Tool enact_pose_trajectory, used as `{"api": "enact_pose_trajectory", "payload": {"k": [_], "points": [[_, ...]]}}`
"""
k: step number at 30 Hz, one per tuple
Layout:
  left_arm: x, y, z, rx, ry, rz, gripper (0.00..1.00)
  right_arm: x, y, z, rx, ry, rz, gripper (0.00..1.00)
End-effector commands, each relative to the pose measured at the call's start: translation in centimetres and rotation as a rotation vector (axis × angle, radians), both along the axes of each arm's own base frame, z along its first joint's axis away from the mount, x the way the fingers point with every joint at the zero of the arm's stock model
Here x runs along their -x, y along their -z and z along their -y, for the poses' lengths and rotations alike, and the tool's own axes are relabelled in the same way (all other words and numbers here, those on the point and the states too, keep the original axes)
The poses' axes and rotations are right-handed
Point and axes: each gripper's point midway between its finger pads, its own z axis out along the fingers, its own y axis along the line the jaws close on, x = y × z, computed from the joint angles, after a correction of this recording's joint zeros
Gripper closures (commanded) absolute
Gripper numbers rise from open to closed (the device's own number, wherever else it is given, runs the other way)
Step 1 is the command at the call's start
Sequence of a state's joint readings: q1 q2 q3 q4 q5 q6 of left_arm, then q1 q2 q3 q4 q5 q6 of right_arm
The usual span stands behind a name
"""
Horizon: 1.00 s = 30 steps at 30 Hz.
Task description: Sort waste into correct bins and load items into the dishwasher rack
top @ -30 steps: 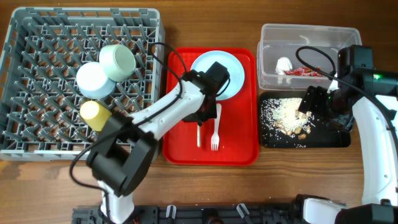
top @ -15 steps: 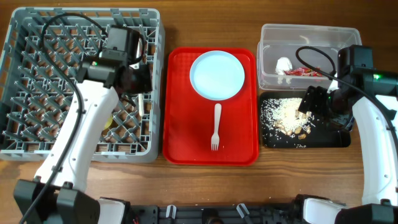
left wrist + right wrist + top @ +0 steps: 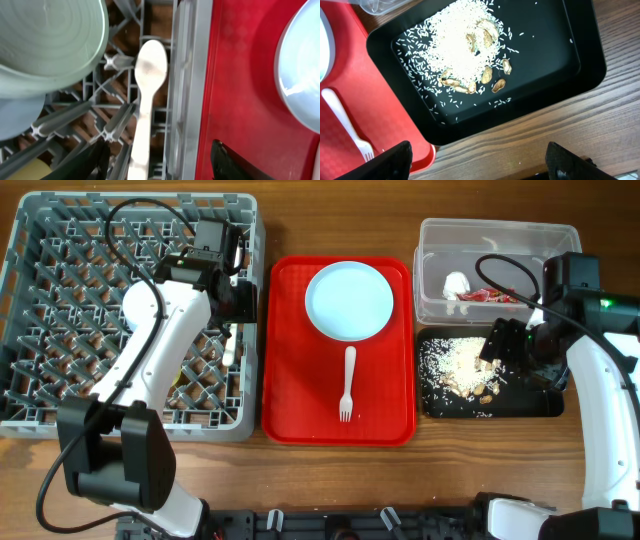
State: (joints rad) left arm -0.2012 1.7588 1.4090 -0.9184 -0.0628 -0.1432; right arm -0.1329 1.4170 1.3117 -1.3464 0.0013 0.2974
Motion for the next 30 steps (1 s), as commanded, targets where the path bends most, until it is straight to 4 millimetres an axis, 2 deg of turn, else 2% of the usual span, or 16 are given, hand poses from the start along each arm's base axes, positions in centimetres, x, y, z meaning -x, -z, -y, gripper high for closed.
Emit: {"api": "enact_pose_trajectory", "payload": {"k": [1,2,4,5,6,8,9,10,11,15,17,18,20,23,26,30], "points": [[0.6,-2.8,1.6,0.041,0.039,0.056,0.34,-0.2,-0.6,0.4,0.021,-0.006,0.019,0.14],[0.9,-3.8,2.8,0.078,0.052,0.075,0.34,-0.2,-0.6,0.4,0.021,-0.005,0.019,0.14],[2.2,-5.8,6.9,0.2,0.109,0.101,0.34,-0.2,-0.6,0.4,0.021,-0.005,0.019,0.14],[3.0,-6.3,9.2,0.232,0.136,0.106,0.33,-0.2,-0.6,0.4,0.021,-0.005,0.019,0.14],[3.5,-6.3,10.5,0.246,0.142,0.1,0.32,-0.2,-0.6,0.4,0.021,-0.005,0.019,0.14],[4.7,-5.7,13.2,0.279,0.119,0.065,0.29,-0.2,-0.6,0.4,0.021,-0.005,0.019,0.14],[5.7,-4.9,15.2,0.297,0.09,0.031,0.29,-0.2,-0.6,0.4,0.021,-0.005,0.019,0.14],[6.2,-4.2,16.3,0.298,0.086,0.01,0.28,-0.2,-0.6,0.4,0.021,-0.005,0.019,0.14],[7.0,-2.7,17.9,0.277,0.089,-0.024,0.28,-0.2,-0.6,0.4,0.022,-0.006,0.019,0.14],[8.9,1.8,20.2,0.2,0.119,-0.121,0.27,-0.2,-0.6,0.4,0.021,-0.006,0.019,0.14],[9.7,4.2,20.8,0.165,0.128,-0.169,0.28,-0.2,-0.6,0.4,0.021,-0.005,0.019,0.14],[10.3,6.0,21.2,0.137,0.139,-0.208,0.29,-0.2,-0.6,0.4,0.022,-0.006,0.019,0.14],[10.9,7.9,21.4,0.105,0.148,-0.247,0.29,-0.2,-0.6,0.4,0.021,-0.005,0.019,0.14],[11.4,10.0,21.4,0.072,0.151,-0.284,0.32,-0.2,-0.6,0.4,0.022,-0.006,0.02,0.14],[11.6,11.2,21.3,0.055,0.149,-0.305,0.39,-0.2,-0.6,0.4,0.021,-0.005,0.019,0.14],[11.9,12.5,21.1,0.023,0.152,-0.319,0.38,-0.2,-0.6,0.4,0.021,-0.005,0.02,0.14]]}}
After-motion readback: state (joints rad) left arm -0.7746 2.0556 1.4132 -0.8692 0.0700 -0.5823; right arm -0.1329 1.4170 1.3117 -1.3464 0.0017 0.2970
